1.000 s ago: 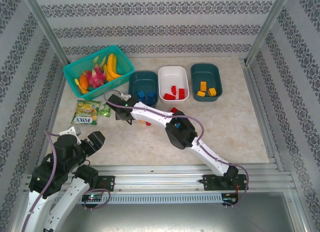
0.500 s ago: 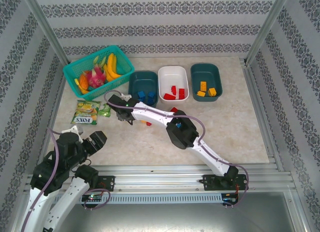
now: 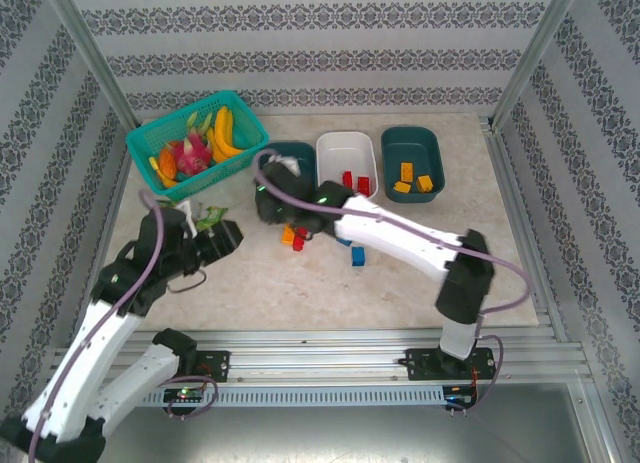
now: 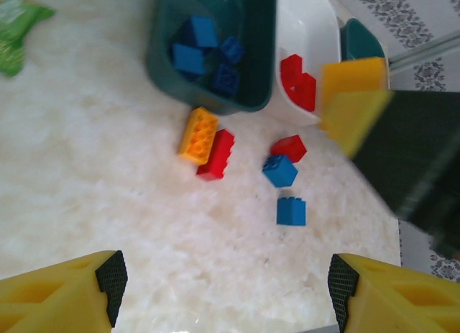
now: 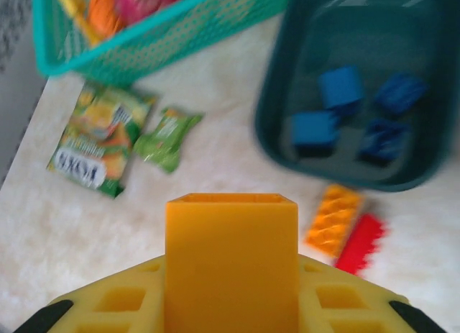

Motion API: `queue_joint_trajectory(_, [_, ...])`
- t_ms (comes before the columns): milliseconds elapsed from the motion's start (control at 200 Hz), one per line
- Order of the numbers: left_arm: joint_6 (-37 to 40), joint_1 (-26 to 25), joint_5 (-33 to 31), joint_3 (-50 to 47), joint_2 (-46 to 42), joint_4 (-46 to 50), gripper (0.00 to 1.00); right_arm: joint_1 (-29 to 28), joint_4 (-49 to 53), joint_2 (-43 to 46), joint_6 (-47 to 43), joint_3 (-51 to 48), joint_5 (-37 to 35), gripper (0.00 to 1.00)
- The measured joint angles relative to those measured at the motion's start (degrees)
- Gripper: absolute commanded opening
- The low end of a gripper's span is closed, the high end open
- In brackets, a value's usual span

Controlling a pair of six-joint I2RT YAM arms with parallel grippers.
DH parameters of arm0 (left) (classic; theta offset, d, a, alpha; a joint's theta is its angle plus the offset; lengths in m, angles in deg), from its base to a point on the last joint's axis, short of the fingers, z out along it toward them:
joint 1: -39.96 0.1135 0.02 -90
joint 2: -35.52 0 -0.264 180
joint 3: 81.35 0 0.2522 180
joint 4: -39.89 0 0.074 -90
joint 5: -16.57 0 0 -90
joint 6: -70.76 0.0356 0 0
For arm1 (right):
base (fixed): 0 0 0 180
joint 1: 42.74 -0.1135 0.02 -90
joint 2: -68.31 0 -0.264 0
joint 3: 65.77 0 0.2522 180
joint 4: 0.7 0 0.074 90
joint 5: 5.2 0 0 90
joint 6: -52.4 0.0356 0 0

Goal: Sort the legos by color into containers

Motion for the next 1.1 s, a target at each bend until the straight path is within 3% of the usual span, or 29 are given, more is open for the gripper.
queue_joint_trajectory(135, [1.79,-2.99,2.12,5.16,13.84,-8.37,0.77,11.56,-0.7,7.37,-3.56,-7.78,0.07,0.25])
queue_joint_trajectory(285, [3.15,-8.39,3.67,12.46,28.74,-15.28,0.77,26.08,-0.66,8.83,-8.24,-12.22,3.85,0.24])
queue_joint_trajectory(420, [3.39,-12.41,5.14,20.41,40.65,-19.06,0.76,37.79,0.46,5.31,-12.85,-10.84,9.9,0.23])
queue_joint_trajectory(525, [3.37,-14.1,6.49,26.21,48.96,-21.11,0.76,43.71,1.75,-1.22,-15.39,-6.14,12.2,0.23])
queue_joint_trajectory(814, [3.3,-15.34,9.99,42.56,66.45,-22.23,0.76,49.68,7.93,-19.93,-16.22,10.12,9.44,0.24])
queue_joint_trajectory(1099, [3.32,-15.34,11.1,49.96,71.19,-22.14,0.76,50.64,15.37,-32.11,-15.21,24.9,4.02,0.26])
